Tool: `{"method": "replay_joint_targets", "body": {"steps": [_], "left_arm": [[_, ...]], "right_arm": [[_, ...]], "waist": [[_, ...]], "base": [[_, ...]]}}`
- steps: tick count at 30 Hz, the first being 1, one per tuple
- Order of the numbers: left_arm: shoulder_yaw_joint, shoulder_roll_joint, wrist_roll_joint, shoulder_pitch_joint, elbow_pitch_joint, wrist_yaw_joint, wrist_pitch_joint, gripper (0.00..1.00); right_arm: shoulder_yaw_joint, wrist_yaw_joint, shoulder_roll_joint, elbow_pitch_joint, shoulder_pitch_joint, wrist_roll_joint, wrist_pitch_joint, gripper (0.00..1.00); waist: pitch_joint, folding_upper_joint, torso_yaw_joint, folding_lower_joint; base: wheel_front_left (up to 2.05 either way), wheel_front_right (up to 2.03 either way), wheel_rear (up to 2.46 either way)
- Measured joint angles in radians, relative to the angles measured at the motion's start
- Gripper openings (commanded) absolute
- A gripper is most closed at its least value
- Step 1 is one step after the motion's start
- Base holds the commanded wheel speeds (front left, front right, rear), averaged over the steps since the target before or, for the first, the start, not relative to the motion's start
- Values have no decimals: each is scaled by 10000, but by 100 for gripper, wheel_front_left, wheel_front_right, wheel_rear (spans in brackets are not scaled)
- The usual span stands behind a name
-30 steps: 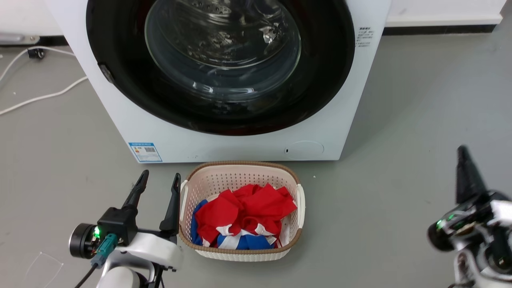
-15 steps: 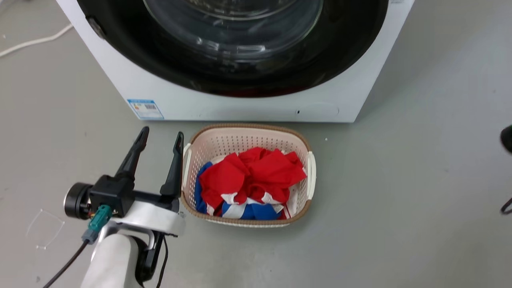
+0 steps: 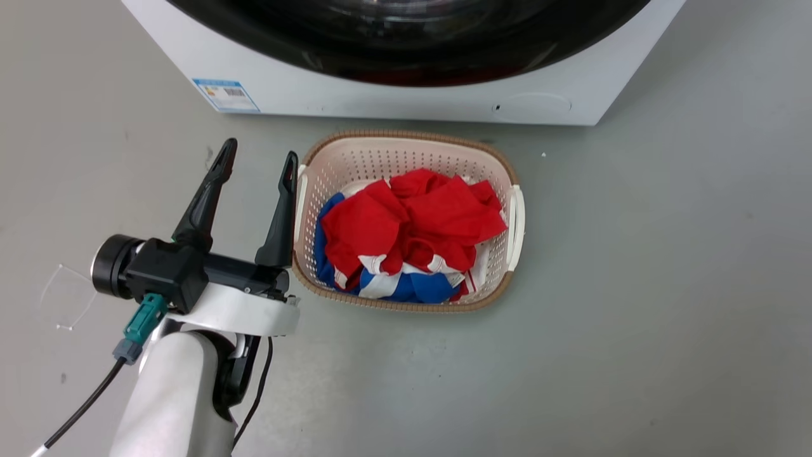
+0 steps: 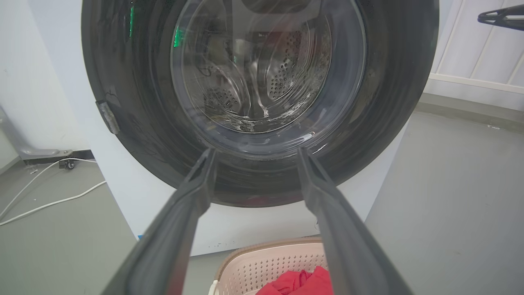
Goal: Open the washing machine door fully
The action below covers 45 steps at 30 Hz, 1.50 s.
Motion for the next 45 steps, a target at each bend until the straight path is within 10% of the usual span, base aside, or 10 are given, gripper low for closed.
{"method": "replay_joint_targets", "body": {"steps": [22, 45], "left_arm": [[-142, -282, 19, -740, -309, -132, 0, 100], [-245, -499, -59, 706, 838, -161, 0, 100]], "right_arm": [[2727, 0, 842, 2387, -3508, -138, 1302, 0], [3611, -13, 537, -96, 1107, 1530, 3461, 0]], "waist": [[1390, 0, 401, 0], [-1418, 0, 213, -1]], "base": [[0, 0, 0], [0, 0, 0]]}}
